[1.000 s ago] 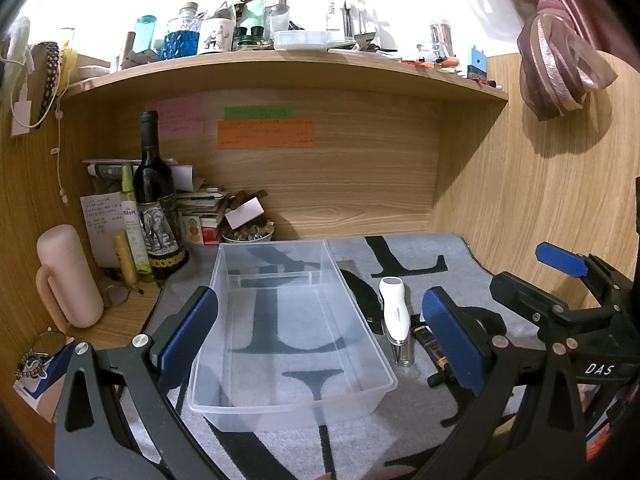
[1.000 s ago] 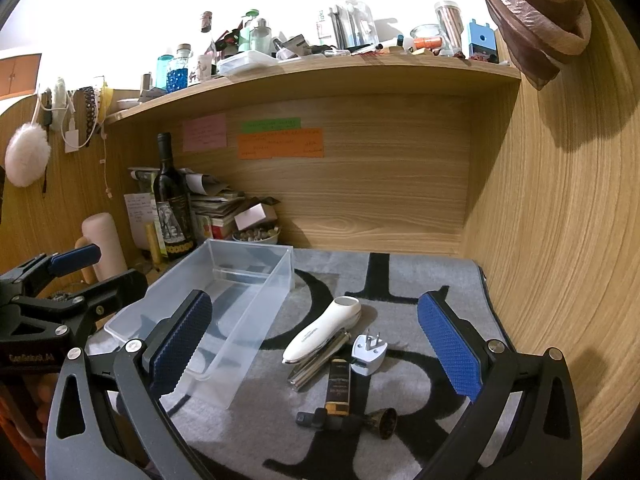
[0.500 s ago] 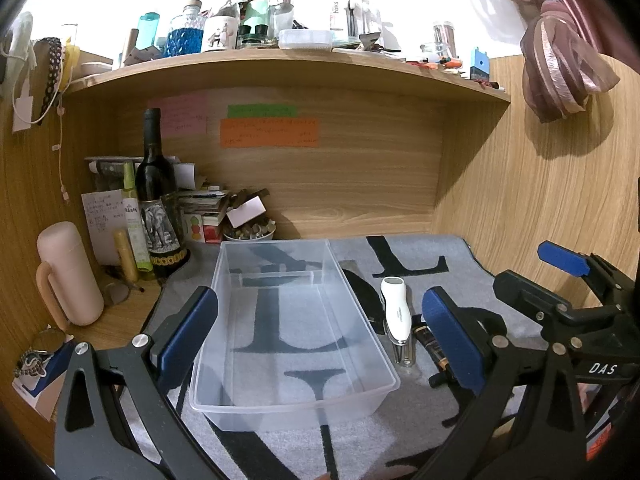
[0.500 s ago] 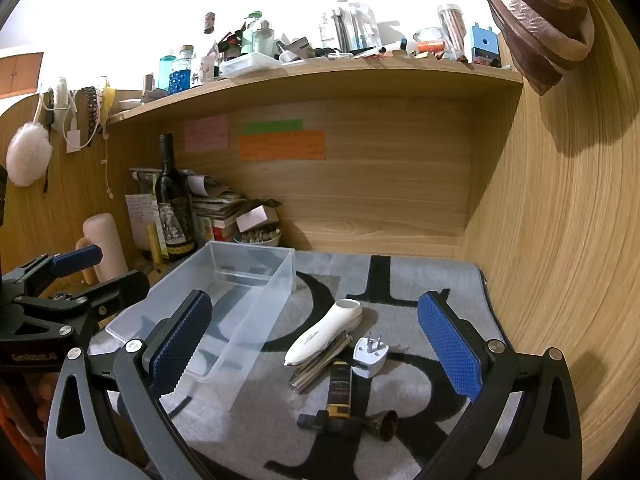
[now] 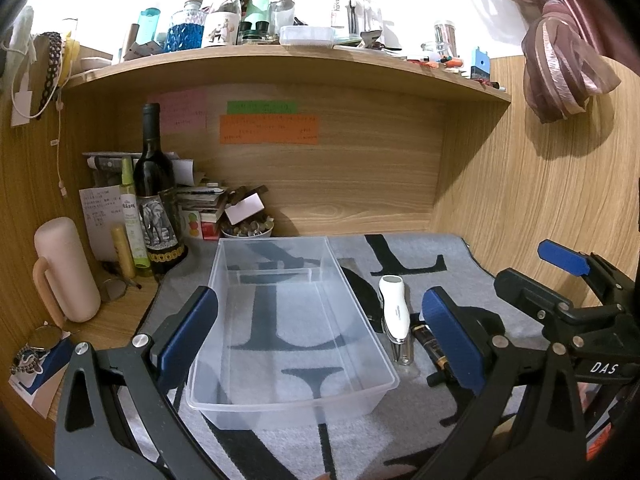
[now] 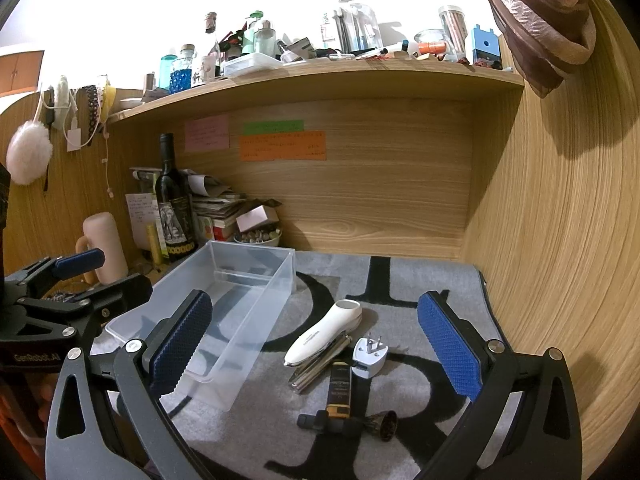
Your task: Organize rigid objects
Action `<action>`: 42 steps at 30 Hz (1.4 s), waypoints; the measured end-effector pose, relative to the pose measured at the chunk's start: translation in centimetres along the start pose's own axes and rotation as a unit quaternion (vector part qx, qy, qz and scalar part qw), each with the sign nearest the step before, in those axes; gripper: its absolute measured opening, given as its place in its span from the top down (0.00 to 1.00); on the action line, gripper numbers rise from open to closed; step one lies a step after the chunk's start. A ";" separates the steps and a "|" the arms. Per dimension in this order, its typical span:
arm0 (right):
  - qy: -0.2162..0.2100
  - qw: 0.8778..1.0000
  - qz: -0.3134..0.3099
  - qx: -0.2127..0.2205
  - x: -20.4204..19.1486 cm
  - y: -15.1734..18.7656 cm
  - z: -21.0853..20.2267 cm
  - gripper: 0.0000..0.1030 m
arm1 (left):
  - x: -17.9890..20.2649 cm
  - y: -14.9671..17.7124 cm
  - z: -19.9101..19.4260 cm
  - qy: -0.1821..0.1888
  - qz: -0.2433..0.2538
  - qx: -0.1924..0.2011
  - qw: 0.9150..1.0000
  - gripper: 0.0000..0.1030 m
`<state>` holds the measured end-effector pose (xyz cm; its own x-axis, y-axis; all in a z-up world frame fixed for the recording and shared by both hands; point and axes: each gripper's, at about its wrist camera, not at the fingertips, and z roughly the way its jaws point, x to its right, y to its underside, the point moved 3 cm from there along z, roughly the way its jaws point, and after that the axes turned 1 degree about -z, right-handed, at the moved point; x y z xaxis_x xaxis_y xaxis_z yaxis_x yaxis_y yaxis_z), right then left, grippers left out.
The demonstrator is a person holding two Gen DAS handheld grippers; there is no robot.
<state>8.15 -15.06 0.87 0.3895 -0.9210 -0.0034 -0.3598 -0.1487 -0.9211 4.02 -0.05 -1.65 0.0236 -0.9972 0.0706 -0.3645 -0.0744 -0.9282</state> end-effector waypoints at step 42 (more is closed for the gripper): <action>0.011 1.000 -0.011 -0.006 0.1 -0.1 1.3 0.00 | -3.5 -0.5 2.3 -0.008 -0.026 -0.041 0.999 0.00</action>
<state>9.32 -14.67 0.47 0.3790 -0.9250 0.0263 -0.3608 -0.1739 -0.9163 6.24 3.44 -2.21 0.0591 -0.9921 0.1109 -0.4371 -0.1256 -0.8906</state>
